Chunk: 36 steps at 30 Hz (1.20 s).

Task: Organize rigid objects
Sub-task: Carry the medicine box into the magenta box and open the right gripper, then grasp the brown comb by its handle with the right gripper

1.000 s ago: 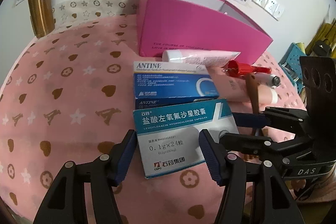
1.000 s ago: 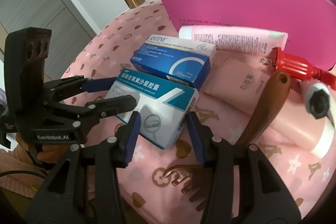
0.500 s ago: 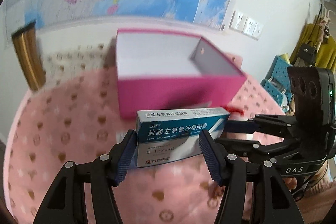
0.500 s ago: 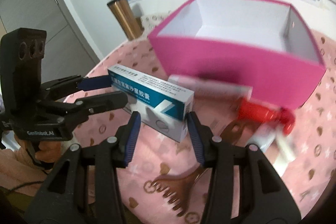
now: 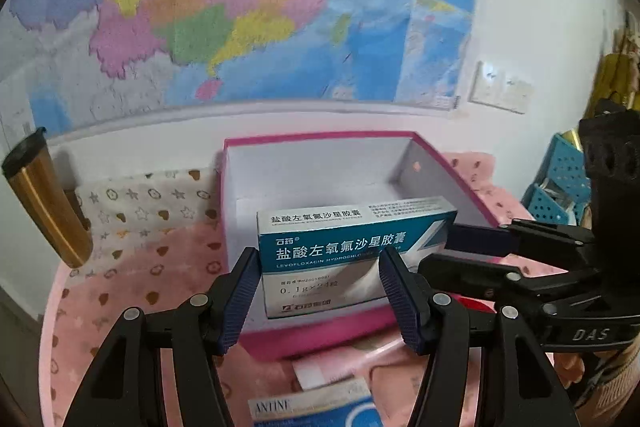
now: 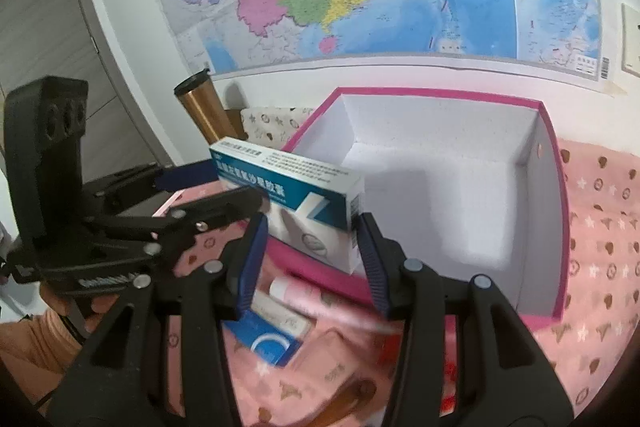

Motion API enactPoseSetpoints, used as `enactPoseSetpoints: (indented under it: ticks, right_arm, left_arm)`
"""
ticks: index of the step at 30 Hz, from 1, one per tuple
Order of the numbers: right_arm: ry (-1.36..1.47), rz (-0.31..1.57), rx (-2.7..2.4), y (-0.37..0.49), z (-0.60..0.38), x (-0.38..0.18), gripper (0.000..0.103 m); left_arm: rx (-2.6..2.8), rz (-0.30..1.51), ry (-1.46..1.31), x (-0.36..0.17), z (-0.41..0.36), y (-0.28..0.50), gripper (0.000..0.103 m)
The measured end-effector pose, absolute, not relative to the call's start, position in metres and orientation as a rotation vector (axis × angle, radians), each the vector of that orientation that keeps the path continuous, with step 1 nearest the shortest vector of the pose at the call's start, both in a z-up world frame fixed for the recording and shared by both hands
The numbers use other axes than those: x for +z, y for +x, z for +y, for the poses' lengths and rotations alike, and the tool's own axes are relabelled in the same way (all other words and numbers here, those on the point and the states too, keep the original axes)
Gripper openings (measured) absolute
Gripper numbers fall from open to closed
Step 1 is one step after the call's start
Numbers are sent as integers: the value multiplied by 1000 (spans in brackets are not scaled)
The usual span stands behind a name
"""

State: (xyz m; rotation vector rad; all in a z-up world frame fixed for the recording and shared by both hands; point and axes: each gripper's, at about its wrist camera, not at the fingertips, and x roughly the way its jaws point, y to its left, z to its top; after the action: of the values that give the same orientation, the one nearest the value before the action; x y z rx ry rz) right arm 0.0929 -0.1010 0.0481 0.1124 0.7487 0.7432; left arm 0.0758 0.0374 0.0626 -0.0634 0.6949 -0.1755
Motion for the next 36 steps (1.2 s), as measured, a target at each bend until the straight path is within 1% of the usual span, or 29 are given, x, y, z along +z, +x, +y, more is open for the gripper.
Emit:
enactPoseSetpoints:
  ticks: [7,12,15,20,23,25,27,29,32,36]
  right_arm:
    - [158,858,754,137,-90,19,49]
    - [181,936,749,151,-84,-5,49]
    - [181,950,728,155,-82,-11,49]
    - [137,926,684,151,-83,-7,49]
    - [131,883,687,139,-92,1,50]
    - [124,845,700,124,-102,8,50]
    - [123,805,718,107,-114,16,53]
    - [121,771,726,90,-124,22,54]
    - [115,733,726,64,-141,28,54]
    - [123,718,704,34,-162,23,55]
  left_arm:
    - [-135,838,-138,30,53,111,62]
    - [-95,839,-110,28,50,114,62]
    - [-71,836,-116,29,49,116,62]
    - [-30,789,-93,34,47,109,61]
    - [-44,730,-75,41,46,95,62]
    - [-84,694,-76,45,44,82,64]
    - [-135,653,-61,49,40,66,70]
    - [-187,632,-49,49,34,49,71]
    - [-251,640,-49,44,23,33,71]
    - [-338,698,-37,24,5,18,71]
